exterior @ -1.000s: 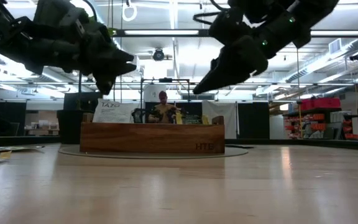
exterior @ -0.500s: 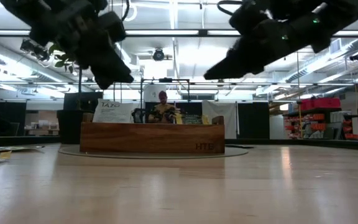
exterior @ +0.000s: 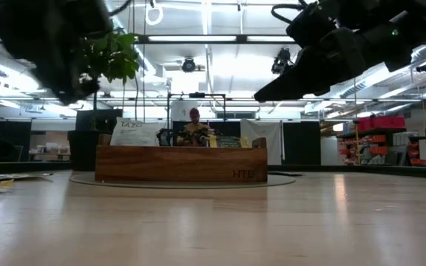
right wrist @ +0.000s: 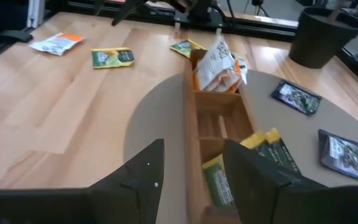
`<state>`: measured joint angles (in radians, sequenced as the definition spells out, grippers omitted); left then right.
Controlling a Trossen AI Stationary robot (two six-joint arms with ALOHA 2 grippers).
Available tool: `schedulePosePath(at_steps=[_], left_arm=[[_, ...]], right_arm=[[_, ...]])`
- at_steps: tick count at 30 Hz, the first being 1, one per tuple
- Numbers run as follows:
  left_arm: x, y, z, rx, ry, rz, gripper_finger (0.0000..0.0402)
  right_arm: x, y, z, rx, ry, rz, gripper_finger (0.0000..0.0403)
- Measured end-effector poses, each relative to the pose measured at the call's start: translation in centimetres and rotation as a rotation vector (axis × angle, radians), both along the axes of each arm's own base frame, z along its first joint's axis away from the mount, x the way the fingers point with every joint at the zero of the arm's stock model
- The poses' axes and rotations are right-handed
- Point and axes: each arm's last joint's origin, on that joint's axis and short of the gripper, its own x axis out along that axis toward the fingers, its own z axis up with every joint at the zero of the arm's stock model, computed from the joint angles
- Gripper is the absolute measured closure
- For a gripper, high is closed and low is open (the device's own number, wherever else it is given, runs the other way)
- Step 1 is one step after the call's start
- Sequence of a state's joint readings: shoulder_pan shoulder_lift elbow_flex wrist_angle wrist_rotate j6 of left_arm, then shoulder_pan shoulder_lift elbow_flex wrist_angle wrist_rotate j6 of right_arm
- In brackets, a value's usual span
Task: Pick & Place Tea
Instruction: Put the bottom yellow tea bag into the right compartment of the wooden organizer
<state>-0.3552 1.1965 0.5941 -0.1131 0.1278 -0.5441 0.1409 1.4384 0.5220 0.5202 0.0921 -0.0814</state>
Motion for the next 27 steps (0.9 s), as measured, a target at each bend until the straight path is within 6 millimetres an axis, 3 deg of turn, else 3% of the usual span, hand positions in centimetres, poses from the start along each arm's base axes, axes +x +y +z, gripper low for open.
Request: schedulePosePath(at_steps=[8, 17, 27], left_arm=[[-2.4, -2.4, -1.2, 0.112, 0.133, 0.09, 0.0287], [-4.0, -2.4, -2.2, 0.245, 0.251, 0.185, 0.0284], [-3.0, -3.3, -4.5, 0.253, 0.331, 0.158, 0.0189]], right_arm=[[-0.1, 1.0, 0.1, -0.008, -0.013, 0.017, 0.0231], [-0.2, 1.4, 0.1, -0.019, -0.021, 0.005, 0.0231], [-0.2, 1.4, 0.2, -0.023, -0.023, 0.006, 0.0231]])
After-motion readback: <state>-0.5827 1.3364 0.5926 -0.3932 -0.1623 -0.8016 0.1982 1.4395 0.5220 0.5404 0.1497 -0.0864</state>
